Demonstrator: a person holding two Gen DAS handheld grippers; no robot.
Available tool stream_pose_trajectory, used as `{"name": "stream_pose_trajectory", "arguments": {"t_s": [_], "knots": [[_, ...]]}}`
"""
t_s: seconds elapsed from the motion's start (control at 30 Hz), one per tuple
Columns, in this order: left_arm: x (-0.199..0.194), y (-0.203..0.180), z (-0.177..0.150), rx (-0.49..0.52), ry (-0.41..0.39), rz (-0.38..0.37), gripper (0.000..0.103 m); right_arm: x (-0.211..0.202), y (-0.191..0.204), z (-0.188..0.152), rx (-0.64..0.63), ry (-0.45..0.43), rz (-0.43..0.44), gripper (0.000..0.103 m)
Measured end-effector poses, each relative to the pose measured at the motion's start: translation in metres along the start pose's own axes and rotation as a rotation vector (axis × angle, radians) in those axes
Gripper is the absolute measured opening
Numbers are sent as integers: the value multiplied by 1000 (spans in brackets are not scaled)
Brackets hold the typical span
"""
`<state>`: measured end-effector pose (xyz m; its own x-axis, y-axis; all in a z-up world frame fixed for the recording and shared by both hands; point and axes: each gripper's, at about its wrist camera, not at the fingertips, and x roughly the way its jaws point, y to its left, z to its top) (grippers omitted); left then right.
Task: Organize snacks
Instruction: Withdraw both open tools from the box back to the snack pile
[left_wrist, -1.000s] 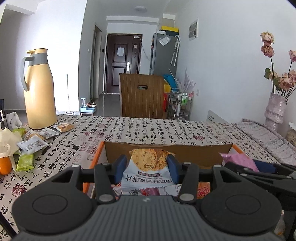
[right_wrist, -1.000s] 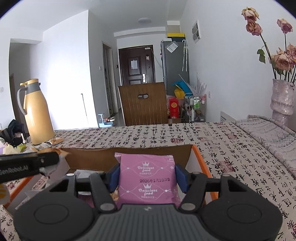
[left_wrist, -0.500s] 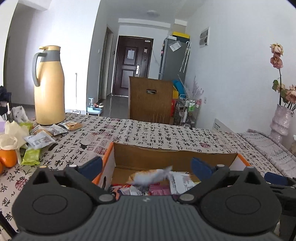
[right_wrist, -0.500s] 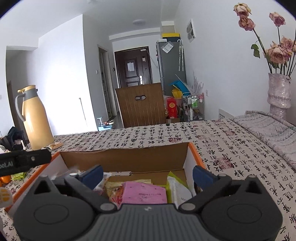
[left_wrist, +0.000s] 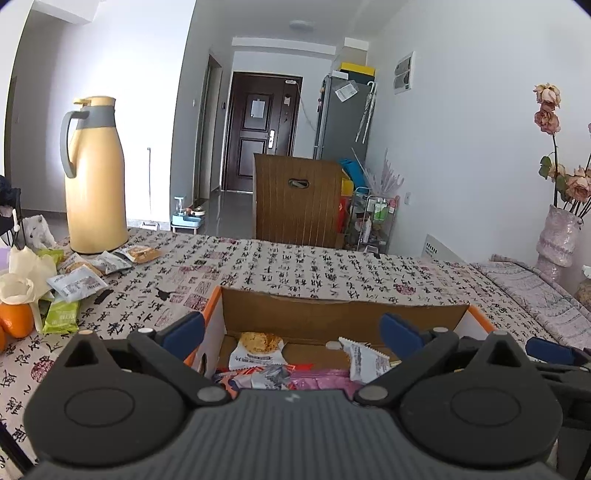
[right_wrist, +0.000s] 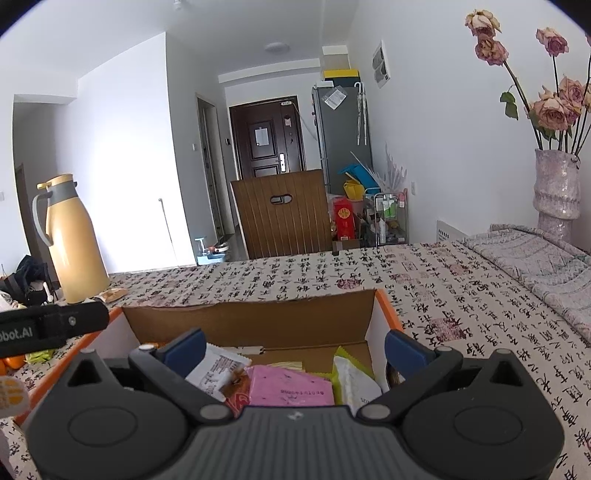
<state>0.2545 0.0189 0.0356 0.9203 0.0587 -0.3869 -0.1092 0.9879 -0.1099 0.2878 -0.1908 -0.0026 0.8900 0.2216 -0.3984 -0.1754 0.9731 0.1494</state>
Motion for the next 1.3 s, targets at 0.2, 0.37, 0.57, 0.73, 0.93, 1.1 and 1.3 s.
{"name": "stream_pose_trajectory", "arguments": {"t_s": [0.2,0.37,0.57,0.73,0.93,1.1,1.3], "knots": [[-17,-4,10,-2,-26,-4,103,-18,1,8,-8,-27,-12,103],[-36,-6,13,-11,-38,-14,103,-35,0,7,-19,-28,-13,103],[-62,-8,9,-6,-41,-27,103,-61,0,1,-27,-27,-14,103],[-82,-7,1,-7,-30,-35,103,-81,-1,-8,-36,-17,-13,103],[-97,-5,-14,-5,1,-34,103,-104,-3,-25,-43,3,-10,103],[-105,-3,-31,2,43,-36,103,-120,-9,-40,-44,20,-6,103],[-107,-4,-53,16,106,-32,103,-135,-15,-62,-50,35,1,103]]}}
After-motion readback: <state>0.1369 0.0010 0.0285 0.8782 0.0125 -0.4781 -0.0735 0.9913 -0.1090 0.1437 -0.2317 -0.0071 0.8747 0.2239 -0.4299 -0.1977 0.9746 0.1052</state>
